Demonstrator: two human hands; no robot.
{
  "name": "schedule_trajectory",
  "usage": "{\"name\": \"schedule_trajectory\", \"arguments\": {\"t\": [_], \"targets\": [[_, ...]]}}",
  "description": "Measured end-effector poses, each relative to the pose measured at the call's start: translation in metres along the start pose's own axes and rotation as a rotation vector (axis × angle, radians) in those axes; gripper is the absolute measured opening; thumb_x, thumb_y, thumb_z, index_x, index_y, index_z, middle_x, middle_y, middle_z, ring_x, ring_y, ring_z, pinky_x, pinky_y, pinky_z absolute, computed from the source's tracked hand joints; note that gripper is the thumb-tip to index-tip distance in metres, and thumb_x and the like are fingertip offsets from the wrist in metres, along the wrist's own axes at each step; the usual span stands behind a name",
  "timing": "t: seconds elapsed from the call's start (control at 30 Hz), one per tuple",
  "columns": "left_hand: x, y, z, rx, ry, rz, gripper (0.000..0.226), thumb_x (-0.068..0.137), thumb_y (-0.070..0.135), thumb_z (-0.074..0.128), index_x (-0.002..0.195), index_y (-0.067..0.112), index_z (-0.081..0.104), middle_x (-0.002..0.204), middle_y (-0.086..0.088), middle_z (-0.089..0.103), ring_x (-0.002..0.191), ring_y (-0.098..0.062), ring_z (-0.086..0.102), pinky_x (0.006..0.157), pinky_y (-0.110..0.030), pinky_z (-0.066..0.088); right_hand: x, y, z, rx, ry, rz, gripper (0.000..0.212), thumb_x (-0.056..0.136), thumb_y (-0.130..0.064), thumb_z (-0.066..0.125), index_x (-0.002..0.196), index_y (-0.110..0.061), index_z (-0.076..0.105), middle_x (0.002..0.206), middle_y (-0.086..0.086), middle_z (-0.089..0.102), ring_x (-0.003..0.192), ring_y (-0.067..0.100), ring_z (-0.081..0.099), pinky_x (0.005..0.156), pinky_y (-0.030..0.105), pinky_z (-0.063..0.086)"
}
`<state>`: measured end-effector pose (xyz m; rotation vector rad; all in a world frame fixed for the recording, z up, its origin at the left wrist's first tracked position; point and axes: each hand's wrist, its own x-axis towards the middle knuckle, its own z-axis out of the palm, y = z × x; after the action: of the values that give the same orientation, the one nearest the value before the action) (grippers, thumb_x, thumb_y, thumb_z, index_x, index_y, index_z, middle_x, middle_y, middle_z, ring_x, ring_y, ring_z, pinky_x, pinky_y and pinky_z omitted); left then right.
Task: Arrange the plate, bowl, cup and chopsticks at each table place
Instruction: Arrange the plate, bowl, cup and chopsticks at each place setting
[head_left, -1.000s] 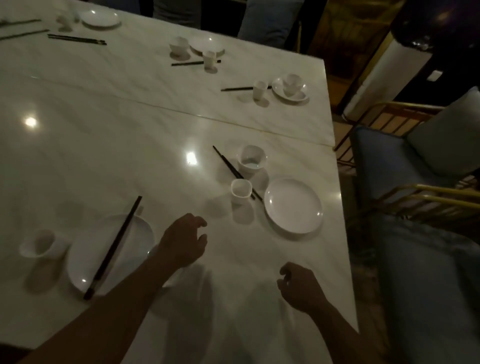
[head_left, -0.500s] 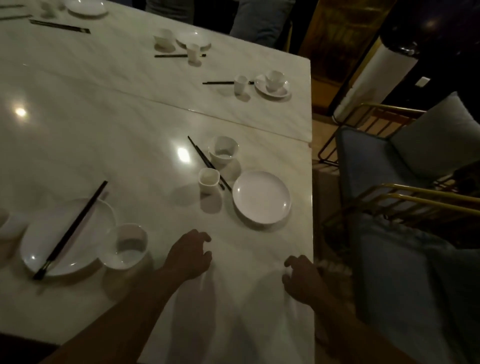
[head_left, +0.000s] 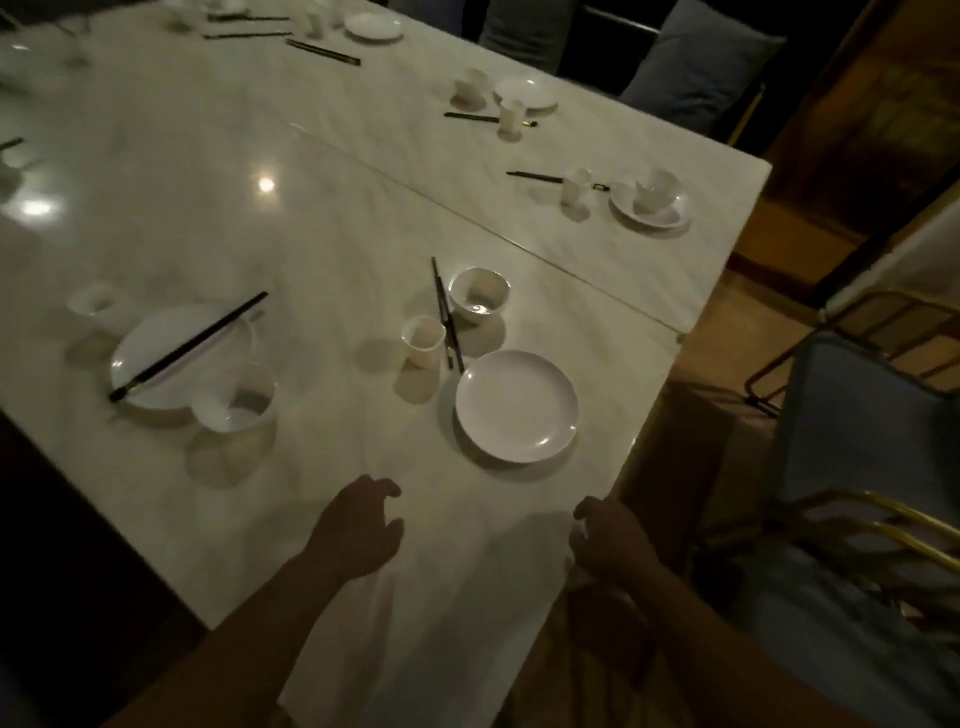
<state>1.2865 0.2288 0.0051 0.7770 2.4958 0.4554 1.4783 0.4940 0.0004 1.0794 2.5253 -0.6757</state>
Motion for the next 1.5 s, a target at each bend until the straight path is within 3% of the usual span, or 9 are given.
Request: {"name": "schedule_trajectory", "arguments": {"t": [0.13,0.3,0.57,0.7,0.87,1.0,1.17,1.4,1.5], "targets": [[-0.013,0.004,0.002,-0.029,0.004,-0.076,0.049,0.082,0.039,0.064,0.128,0.023,0.052,0.121,-0.004,0.055,0.112,-0.022,0.055,0.092,-0.029,0.046,0.017,-0.008,-0.024,0.000,-0.010,0.007,0.039,0.086,-0.034,0.065,0.121,-0.018,0.060,0.115,0.004,0.061,0.095,0.017,0.063,0.082,0.032,0.057],[0.002,0.014,-0.008,-0.082,0.090,-0.087,0.055,0.081,0.037,0.066,0.131,0.021,0.049,0.124,-0.007,0.054,0.113,-0.025,0.055,0.094,-0.033,0.046,0.042,-0.033,-0.060,-0.071,0.057,-0.081,0.041,0.088,-0.033,0.063,0.125,-0.016,0.059,0.122,0.007,0.059,0.107,0.021,0.058,0.084,0.027,0.045],[0.062,0.032,-0.031,-0.151,0.179,-0.165,0.072,0.080,0.042,0.067,0.142,0.022,0.036,0.136,-0.008,0.044,0.121,-0.028,0.051,0.097,-0.040,0.046,0.120,-0.086,-0.097,-0.012,0.107,-0.245,0.044,0.086,-0.036,0.065,0.126,-0.022,0.055,0.121,0.005,0.057,0.107,0.021,0.057,0.088,0.033,0.048],[0.120,0.048,-0.042,-0.189,0.276,-0.205,0.083,0.080,0.040,0.068,0.148,0.020,0.025,0.141,-0.010,0.038,0.126,-0.031,0.046,0.098,-0.040,0.045,0.196,-0.117,-0.119,-0.035,0.121,-0.432,0.062,0.082,-0.036,0.072,0.136,-0.020,0.047,0.131,0.009,0.047,0.118,0.026,0.051,0.095,0.037,0.048],[0.180,0.076,-0.042,-0.240,0.349,-0.360,0.094,0.077,0.040,0.073,0.150,0.017,0.018,0.149,-0.011,0.028,0.132,-0.031,0.037,0.101,-0.043,0.043,0.291,-0.152,-0.145,-0.214,0.112,-0.799,0.094,0.068,-0.048,0.081,0.146,-0.021,0.035,0.148,0.015,0.034,0.131,0.034,0.039,0.104,0.049,0.043],[0.217,0.095,-0.041,-0.224,0.386,-0.456,0.103,0.073,0.041,0.077,0.151,0.014,0.016,0.152,-0.013,0.024,0.137,-0.032,0.030,0.106,-0.043,0.037,0.341,-0.172,-0.157,-0.441,-0.032,-0.964,0.122,0.058,-0.058,0.085,0.154,-0.029,0.014,0.160,0.014,0.011,0.145,0.037,0.019,0.111,0.056,0.033],[0.241,0.100,-0.042,-0.251,0.384,-0.518,0.095,0.074,0.036,0.076,0.149,0.013,0.023,0.147,-0.011,0.033,0.132,-0.031,0.037,0.106,-0.042,0.038,0.368,-0.183,-0.149,-0.620,-0.211,-1.053,0.136,0.057,-0.050,0.089,0.154,-0.035,-0.004,0.163,0.006,-0.008,0.148,0.040,0.001,0.108,0.062,0.035],[0.242,0.097,-0.044,-0.265,0.414,-0.552,0.076,0.067,0.025,0.081,0.133,0.015,0.046,0.123,-0.009,0.052,0.112,-0.030,0.054,0.093,-0.037,0.047,0.379,-0.188,-0.144,-0.584,-0.234,-1.121,0.129,0.054,-0.035,0.089,0.154,-0.035,0.008,0.156,0.008,0.014,0.138,0.042,0.021,0.093,0.056,0.050],[0.227,0.095,-0.042,-0.268,0.453,-0.569,0.073,0.064,0.025,0.082,0.129,0.016,0.049,0.120,-0.008,0.054,0.109,-0.030,0.056,0.090,-0.037,0.048,0.378,-0.183,-0.146,-0.514,-0.231,-1.127,0.126,0.050,-0.034,0.091,0.152,-0.032,0.016,0.151,0.007,0.024,0.131,0.039,0.030,0.093,0.052,0.051]]}}
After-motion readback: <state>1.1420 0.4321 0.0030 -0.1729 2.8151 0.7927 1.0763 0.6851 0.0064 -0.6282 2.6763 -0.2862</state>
